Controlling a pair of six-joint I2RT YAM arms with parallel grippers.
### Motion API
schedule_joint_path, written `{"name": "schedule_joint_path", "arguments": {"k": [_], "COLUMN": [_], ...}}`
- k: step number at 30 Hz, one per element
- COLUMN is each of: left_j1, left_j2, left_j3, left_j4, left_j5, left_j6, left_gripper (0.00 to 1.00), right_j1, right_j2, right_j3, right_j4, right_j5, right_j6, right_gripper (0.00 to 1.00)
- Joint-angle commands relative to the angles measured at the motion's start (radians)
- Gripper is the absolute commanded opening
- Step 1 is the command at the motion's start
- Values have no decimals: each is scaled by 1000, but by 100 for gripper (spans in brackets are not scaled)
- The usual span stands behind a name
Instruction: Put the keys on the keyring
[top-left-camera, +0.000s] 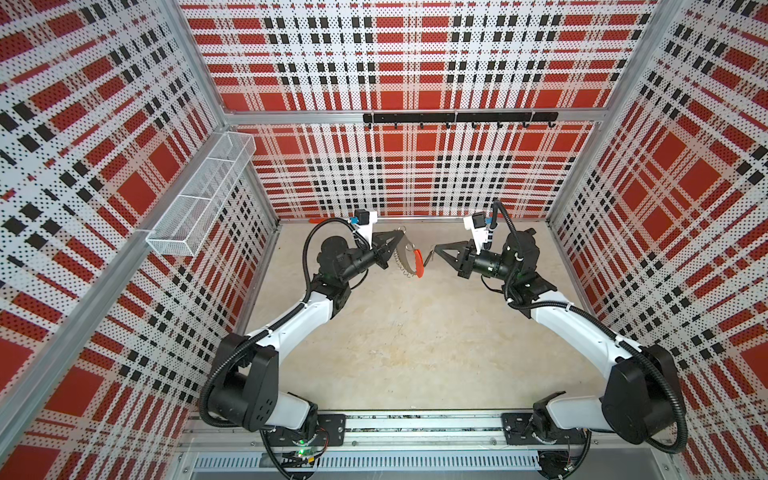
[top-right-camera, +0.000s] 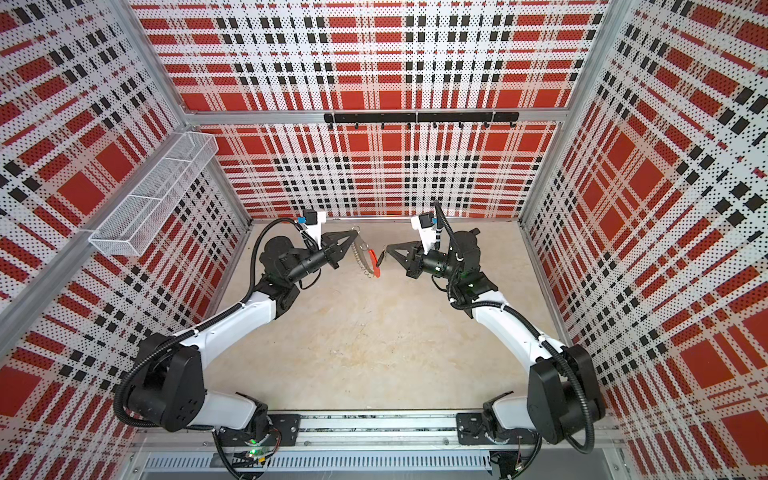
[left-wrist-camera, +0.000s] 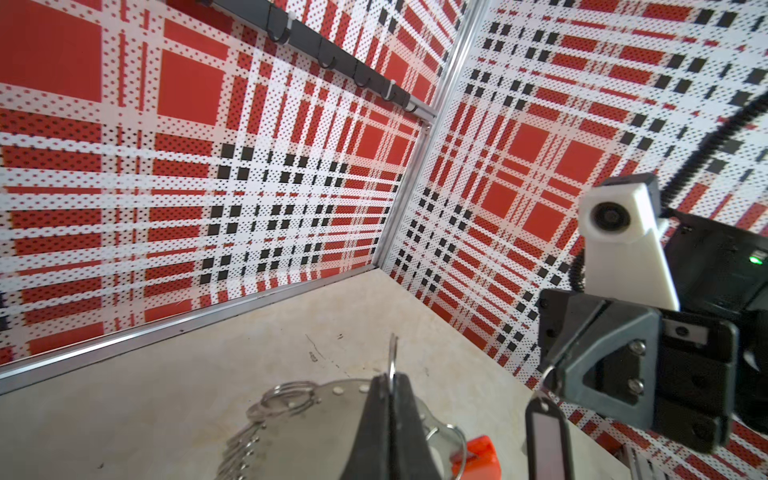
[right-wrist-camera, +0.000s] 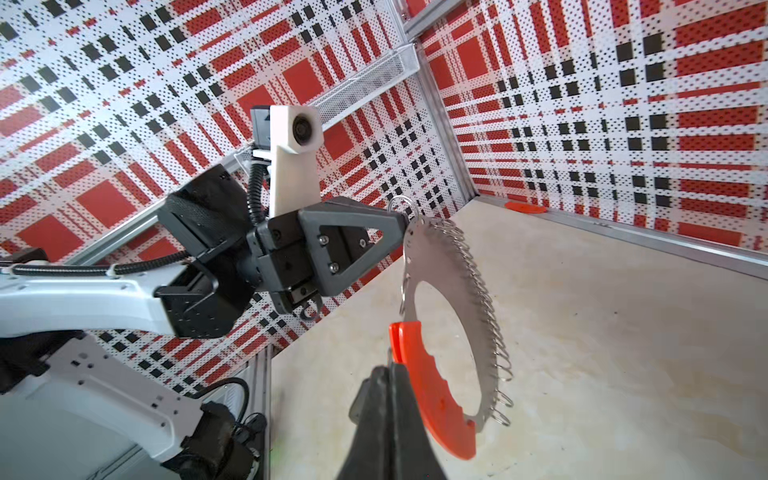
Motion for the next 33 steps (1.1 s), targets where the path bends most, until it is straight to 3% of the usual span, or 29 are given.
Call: {"name": "schedule_joint_path", "arguments": {"k": [1,9,23,33], "left_j1": [-18,-33,-28,-27], "left_j2": [-25,-3,48,55], "left_j3": [-28,-49,-2,10], "left_j4": [171,327,348,348], "left_j5": [86,166,151,163], "left_j6": [-29,-78,-156,-164], "left_gripper": [0,0,0,0], "right_j1": [-3,8,33,66], "right_j2": [32,64,93,138], "right_j3": [85,184,243,329], "right_j4": [-27,-118,-130,-257], "right_j5": [-32,-67,-79,-17], "right_j6": [37,75,101,-9], "right_gripper": [0,0,0,0]}}
